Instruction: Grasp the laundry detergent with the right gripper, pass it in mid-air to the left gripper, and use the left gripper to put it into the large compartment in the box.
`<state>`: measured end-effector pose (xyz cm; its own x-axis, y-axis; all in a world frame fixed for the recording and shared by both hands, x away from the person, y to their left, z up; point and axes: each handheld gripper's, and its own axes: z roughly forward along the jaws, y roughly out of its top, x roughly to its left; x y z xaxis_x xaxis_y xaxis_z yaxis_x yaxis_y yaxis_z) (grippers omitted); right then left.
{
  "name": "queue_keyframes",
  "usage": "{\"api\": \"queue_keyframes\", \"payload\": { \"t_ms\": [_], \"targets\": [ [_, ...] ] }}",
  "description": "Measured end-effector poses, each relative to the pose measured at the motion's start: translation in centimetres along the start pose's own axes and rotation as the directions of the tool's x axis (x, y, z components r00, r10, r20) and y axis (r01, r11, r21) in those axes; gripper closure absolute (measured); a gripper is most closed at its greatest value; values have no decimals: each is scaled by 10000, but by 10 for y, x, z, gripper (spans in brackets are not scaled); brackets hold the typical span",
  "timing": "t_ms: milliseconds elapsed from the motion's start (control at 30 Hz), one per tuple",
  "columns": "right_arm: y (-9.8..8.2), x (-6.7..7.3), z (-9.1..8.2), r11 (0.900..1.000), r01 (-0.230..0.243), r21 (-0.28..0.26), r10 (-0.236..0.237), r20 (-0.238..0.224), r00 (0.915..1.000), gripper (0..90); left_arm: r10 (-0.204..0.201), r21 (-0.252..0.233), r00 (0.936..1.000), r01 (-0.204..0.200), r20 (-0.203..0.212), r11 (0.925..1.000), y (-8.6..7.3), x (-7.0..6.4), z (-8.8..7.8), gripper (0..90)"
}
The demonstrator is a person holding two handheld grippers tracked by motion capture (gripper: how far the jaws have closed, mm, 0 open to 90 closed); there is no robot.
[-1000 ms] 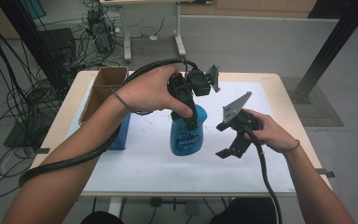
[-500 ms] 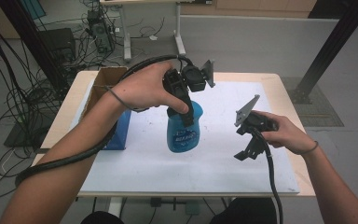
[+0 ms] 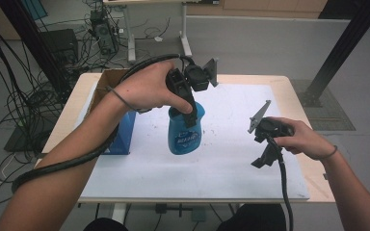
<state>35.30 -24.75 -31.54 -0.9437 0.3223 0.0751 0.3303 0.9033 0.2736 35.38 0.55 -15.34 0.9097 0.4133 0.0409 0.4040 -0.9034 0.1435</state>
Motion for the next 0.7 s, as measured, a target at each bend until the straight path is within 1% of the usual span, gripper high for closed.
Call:
{"api": "queue_keyframes", "payload": {
  "t_ms": [67,233,300,367,433,600,633,667,700],
  "targets": [
    [0,0,1,10000,25,-29,-25,19,10000,46,-99,42,9999,99,-101,9999,1,3,-4,377],
    [-1,-2,3,9999,80,-61,-80,48,10000,48,-554,116,9978,558,-359,9984,2,8,-15,377],
    [-3,-2,4,9999,58,-101,-58,33,10000,49,-858,81,9954,862,-433,9962,3,12,-21,377],
    [-3,-2,4,9998,49,-176,-48,47,10000,49,-1227,8,9908,1230,-578,9924,3,17,-28,377],
    [-4,-1,5,9995,70,-297,-71,-23,10000,49,-1504,-18,9864,1506,-670,9886,4,21,-34,377],
    [-6,-2,6,9990,117,-433,-120,-57,9999,48,-2089,-141,9743,2084,-848,9779,6,32,-50,377],
    [-6,-2,6,9990,100,-426,-102,-51,9999,48,-2204,-187,9715,2196,-869,9754,6,32,-52,377],
    [-7,-2,6,9992,34,-388,-36,-45,10000,48,-2367,-252,9673,2354,-907,9716,7,35,-57,377],
    [-7,-2,7,9991,71,-416,-74,-56,10000,47,-2446,-270,9653,2431,-917,9696,8,36,-59,377]
  ]
}}
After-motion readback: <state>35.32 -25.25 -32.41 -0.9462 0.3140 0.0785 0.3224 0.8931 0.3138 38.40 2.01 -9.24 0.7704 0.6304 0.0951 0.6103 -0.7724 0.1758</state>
